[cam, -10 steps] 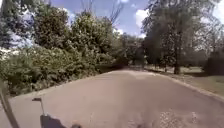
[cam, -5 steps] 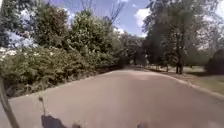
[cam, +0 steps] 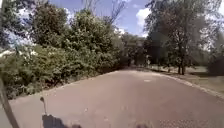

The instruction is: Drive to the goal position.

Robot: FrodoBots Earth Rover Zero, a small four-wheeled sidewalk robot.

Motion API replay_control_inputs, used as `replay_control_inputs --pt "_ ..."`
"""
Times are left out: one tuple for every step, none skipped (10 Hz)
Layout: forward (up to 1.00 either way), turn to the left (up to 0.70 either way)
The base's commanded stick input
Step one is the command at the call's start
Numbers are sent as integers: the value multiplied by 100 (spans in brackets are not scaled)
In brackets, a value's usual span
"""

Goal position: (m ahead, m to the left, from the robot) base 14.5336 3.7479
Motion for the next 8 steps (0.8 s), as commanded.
replay_control_inputs --pt "70 -35" --pt "70 -35" --pt "70 -35" --pt "70 -1" --pt "70 0" --pt "70 0" --pt "70 0" --pt "70 0"
